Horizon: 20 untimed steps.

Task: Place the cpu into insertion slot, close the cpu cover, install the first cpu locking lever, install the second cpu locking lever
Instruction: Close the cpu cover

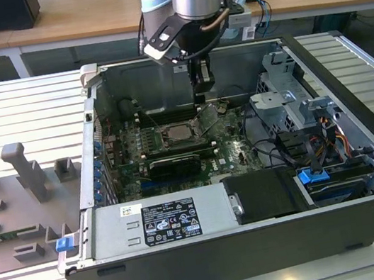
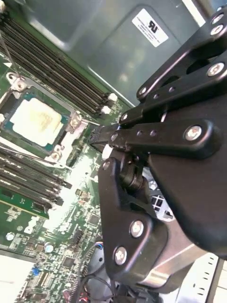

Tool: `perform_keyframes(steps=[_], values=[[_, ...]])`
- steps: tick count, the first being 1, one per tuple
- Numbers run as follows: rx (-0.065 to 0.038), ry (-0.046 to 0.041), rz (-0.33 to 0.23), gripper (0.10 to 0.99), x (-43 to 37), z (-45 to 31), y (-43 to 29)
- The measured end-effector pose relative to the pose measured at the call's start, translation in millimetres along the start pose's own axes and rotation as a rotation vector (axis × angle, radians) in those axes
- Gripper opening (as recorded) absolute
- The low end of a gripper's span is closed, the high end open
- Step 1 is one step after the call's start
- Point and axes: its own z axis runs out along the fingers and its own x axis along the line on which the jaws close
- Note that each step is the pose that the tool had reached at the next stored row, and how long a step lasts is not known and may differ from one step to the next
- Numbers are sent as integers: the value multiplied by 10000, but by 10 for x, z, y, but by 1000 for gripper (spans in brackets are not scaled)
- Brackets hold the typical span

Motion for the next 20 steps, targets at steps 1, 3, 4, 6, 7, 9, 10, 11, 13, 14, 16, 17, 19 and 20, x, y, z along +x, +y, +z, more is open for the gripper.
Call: perform_keyframes(steps=[1, 3, 4, 6, 7, 9, 10, 11, 13, 14, 16, 17, 19, 20], values=[[0, 0, 1, 106, 0, 0, 6], [0, 1, 1, 106, 0, 0, 14], [1, 1, 1, 106, 0, 0, 19], [1, 0, 1, 106, 0, 0, 29], [1, 0, 0, 106, 0, 1, 34], [1, 1, 1, 106, 0, 1, 48], [1, 0, 1, 106, 1, 1, 55], [1, 0, 1, 106, 1, 1, 59], [1, 0, 1, 106, 1, 1, 67], [1, 0, 2, 106, 0, 1, 71], [1, 1, 1, 106, 1, 2, 98], [2, -2, 0, 106, 1, 5, 118], [2, -11, 1, 106, 2, 33, 186], [2, -10, -3, 106, 3, 62, 242]])
